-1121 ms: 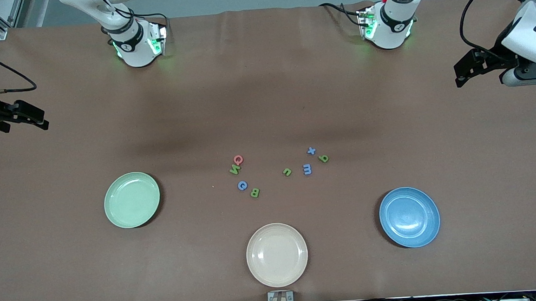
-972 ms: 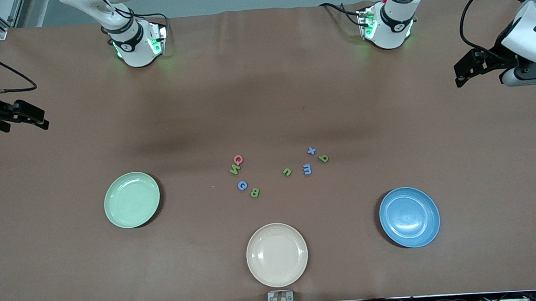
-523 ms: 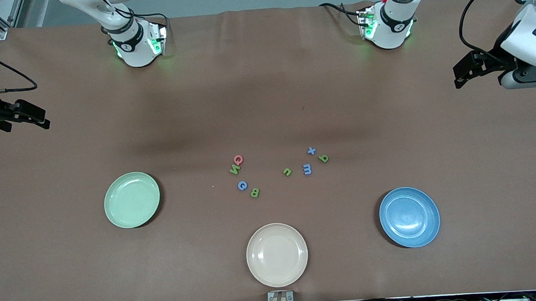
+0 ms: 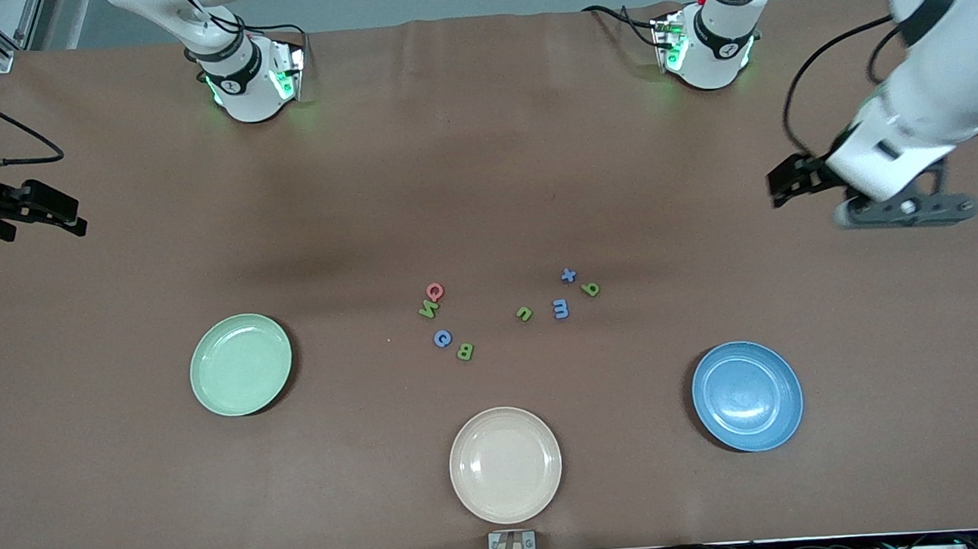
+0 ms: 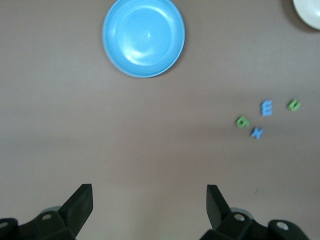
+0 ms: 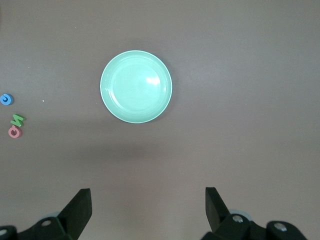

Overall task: Sort upper and lower case letters into plates
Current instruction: 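Lower the left gripper onto the green q while the right gripper approaches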

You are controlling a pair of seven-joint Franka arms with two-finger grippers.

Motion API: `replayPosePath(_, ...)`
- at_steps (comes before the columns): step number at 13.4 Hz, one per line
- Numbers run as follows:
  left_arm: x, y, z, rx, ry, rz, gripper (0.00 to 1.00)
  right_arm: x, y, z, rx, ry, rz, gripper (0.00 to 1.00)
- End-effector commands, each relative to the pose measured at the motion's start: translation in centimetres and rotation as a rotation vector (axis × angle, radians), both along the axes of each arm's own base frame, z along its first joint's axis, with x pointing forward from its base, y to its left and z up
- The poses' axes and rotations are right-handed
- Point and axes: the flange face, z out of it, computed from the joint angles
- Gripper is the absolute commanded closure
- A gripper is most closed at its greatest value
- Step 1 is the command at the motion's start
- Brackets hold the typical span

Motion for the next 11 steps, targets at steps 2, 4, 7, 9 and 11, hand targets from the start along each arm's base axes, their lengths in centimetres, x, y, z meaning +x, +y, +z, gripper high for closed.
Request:
replayPosePath(2, -1.2, -5.4, -8.4, -0.002, -0.015, 0.195, 0.00, 6.8, 0.0, -6.6, -0.003, 0.060, 0.011, 0.00)
replayPosePath(4, -1.7, -8.8, -12.9, -0.006, -0.004, 0.277, 0.00, 8.7, 1.9, -9.2, -0.002, 0.076, 0.038, 0.00)
replayPosePath(7, -2.2, -13.4, -19.1, 0.011, -0.011, 0.370, 0.00, 9.8, 8.4, -10.9, 0.053, 0.042, -0.085, 0.00)
replayPosePath(9, -2.3, -15.3, -22.7, 0.026, -0.043, 0.438, 0.00, 10.7, 16.0, -14.7, 0.054, 0.026, -0.207, 0.00)
replayPosePath(11, -2.4, -16.7, -25.5, -0.001, -0.054, 0.517, 0.00, 10.7, 23.8, -19.4, 0.046, 0.006, -0.294, 0.00)
